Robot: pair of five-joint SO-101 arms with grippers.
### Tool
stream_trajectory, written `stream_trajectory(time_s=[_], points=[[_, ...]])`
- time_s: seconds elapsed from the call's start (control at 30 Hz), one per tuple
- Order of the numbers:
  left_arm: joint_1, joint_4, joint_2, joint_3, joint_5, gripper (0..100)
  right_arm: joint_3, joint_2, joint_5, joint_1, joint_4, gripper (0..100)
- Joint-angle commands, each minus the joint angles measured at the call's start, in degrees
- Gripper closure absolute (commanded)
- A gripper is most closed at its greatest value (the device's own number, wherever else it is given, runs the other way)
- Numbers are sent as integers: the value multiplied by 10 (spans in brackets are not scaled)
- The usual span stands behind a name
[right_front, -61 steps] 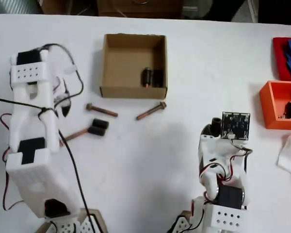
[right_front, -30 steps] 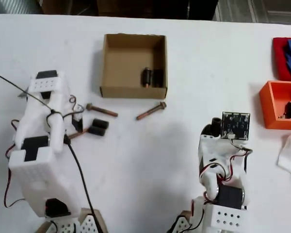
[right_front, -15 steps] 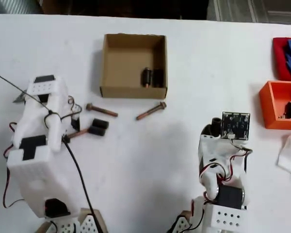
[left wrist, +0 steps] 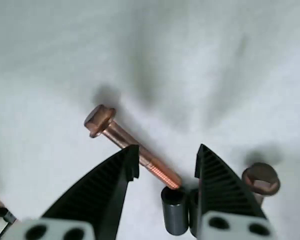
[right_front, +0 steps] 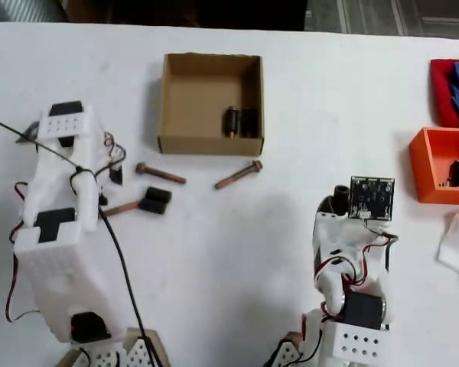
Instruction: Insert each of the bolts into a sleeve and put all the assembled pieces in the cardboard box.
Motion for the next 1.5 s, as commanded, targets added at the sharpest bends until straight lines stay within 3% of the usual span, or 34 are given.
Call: stream_trajectory(time_s=[0.0, 0.3, 0.57, 0.9, 1.23, 1.37, 1.47], points=[[-6, -1, -5, -29, 4, 793, -2, -12, -4, 3, 0, 975], [-8, 142, -6, -24, 0, 793, -2, -12, -4, 3, 0, 975], [-16, 72, 1, -12, 4, 793, -2, -12, -4, 3, 0, 975], [-17, 82, 150, -24, 11, 793, -2, -12, -4, 3, 0, 975], [-33, 118, 256, -214, 28, 797, -2, -12, -4, 3, 0, 975], [-33, 118, 281, -288, 25, 891, -2, -12, -4, 3, 0, 975], [-28, 124, 294, -339, 7, 874, -2, -12, -4, 3, 0, 975]])
